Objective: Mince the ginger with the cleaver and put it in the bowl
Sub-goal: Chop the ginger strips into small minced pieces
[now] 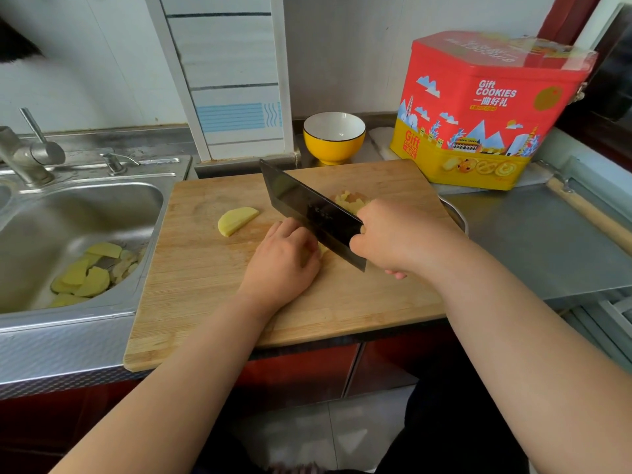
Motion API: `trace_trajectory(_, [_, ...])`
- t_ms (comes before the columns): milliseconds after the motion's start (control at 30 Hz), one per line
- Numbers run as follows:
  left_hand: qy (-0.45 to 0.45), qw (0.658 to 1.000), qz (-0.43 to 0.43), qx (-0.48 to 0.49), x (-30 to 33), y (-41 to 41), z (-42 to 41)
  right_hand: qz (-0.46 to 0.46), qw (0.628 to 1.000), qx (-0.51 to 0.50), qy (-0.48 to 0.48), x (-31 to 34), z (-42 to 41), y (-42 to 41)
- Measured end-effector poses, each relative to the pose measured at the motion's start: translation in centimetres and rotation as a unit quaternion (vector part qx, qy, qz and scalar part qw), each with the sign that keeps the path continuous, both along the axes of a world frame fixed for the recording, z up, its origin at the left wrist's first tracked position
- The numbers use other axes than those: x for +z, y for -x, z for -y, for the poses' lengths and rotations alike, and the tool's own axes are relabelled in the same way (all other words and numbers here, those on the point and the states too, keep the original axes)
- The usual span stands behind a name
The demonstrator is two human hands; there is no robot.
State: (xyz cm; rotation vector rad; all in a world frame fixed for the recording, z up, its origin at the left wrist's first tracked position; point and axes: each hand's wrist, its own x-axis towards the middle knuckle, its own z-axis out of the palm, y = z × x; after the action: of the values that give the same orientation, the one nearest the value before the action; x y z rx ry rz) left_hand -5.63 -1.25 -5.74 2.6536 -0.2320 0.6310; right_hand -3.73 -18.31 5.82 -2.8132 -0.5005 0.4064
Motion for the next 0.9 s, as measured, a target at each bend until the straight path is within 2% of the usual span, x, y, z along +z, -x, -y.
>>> trace_trajectory(167, [-0.006, 1.0, 0.002, 0.002, -0.1, -0.2, 0.0, -0.041, 0.999, -0.015, 0.021, -0.8, -0.8, -0.1])
trace_trajectory(400, [-0.012, 1.0, 0.01, 0.01, 0.0, 0.5, 0.1, -0.064, 0.993, -0.061, -0.079, -1.7, -0.1, -1.1])
trace_trajectory(900, [0.013, 0.999, 0.028, 0.018, 0.1, 0.4, 0.0, -0.02, 1.0, -0.007, 0.0, -0.2, -0.6, 0.3])
